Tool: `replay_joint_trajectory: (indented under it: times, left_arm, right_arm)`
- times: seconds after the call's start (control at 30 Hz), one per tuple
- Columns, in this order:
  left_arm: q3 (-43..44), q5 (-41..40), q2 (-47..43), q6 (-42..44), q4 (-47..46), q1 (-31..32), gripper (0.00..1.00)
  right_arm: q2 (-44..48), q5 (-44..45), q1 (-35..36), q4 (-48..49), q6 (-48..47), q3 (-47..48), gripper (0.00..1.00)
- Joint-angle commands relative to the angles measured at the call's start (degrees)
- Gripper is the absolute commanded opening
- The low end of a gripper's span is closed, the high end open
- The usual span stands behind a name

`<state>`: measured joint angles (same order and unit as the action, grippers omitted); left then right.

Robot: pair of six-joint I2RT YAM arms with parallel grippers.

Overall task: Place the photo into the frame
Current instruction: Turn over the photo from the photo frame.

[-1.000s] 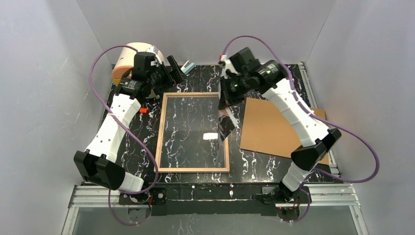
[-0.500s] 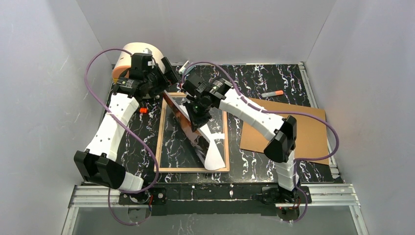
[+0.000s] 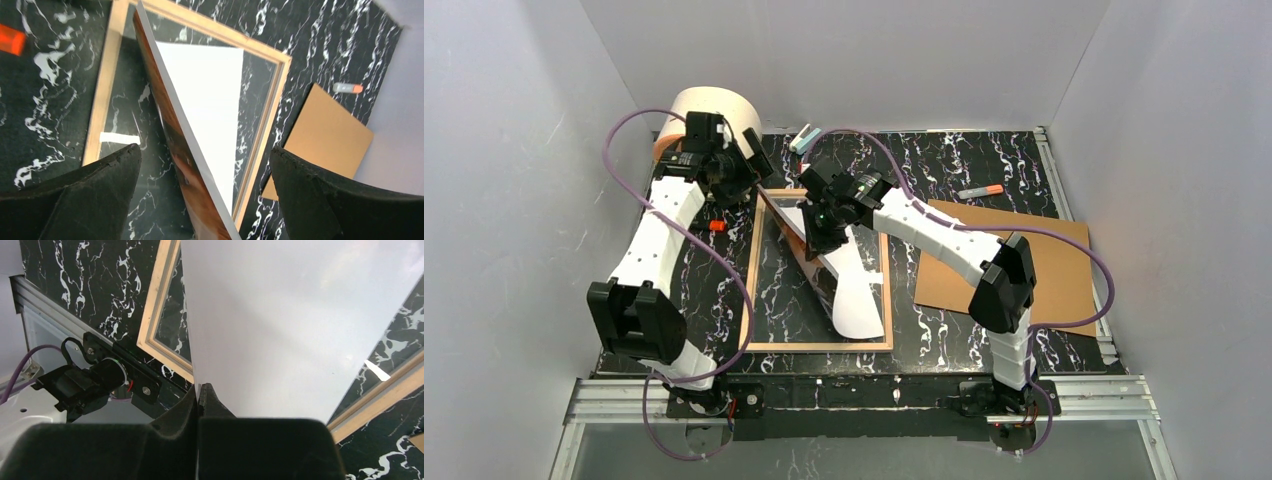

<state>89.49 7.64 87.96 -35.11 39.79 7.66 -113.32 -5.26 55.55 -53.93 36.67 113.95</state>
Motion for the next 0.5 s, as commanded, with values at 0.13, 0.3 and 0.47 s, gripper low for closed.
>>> replay_joint_trajectory:
  times: [0.13,0.3,0.47]
  left_arm:
    - [-6.1,8.0,1.6,-0.5,0.4,-0.2,0.98]
    - [-8.7,7.6,2.8,-0.8,1.3,-0.2,0.95]
    - [-11.6,10.3,3.3,-1.7,-1.4,-0.2,0.83]
  right_arm:
    - [5.2,-1.2,1.2,7.6,-3.2,-5.2,0.05]
    - [6.7,-1.1,1.1,11.0,-2.8,-8.2,0.05]
    - [8.1,-5.1,1.3,15.6,-3.7,-11.1,0.07]
